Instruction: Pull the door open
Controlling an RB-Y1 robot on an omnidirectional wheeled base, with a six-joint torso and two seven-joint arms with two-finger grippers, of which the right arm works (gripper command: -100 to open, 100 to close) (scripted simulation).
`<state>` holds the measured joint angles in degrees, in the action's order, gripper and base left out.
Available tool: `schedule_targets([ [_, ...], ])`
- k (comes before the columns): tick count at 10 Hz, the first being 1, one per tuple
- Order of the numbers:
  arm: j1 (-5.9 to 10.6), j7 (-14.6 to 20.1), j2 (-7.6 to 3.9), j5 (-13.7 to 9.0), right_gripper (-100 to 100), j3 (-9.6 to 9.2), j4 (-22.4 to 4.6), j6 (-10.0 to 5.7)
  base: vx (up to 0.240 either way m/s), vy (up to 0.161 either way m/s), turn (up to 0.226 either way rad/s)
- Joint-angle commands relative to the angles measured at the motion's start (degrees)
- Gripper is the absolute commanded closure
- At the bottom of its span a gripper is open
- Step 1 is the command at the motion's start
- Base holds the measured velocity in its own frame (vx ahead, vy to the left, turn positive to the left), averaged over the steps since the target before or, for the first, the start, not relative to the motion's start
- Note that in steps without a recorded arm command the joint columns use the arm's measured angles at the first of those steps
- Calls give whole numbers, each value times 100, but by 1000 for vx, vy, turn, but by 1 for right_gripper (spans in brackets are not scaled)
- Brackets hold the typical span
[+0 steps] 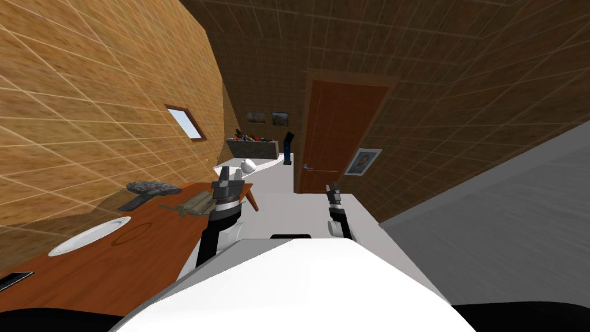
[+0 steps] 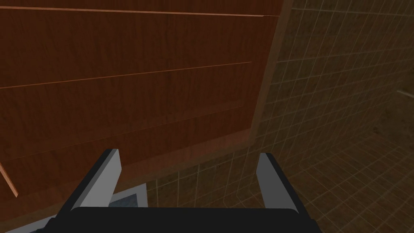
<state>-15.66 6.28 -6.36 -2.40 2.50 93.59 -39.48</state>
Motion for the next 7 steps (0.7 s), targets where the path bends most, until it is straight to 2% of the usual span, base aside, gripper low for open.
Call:
schedule_targets([
  [1, 97, 11, -11, 22, -100, 14, -286, -73, 91, -1, 28],
  [3, 238, 32, -36, 44, -100, 42, -660, -121, 94, 7, 28],
  [4, 308, 42, -49, 54, -100, 56, -796, -145, 109, 14, 26],
  [5, 308, 42, -49, 54, -100, 56, -836, -145, 75, 16, 9],
  [7, 449, 63, -73, 76, -100, 84, -1172, -193, 73, 6, 22],
])
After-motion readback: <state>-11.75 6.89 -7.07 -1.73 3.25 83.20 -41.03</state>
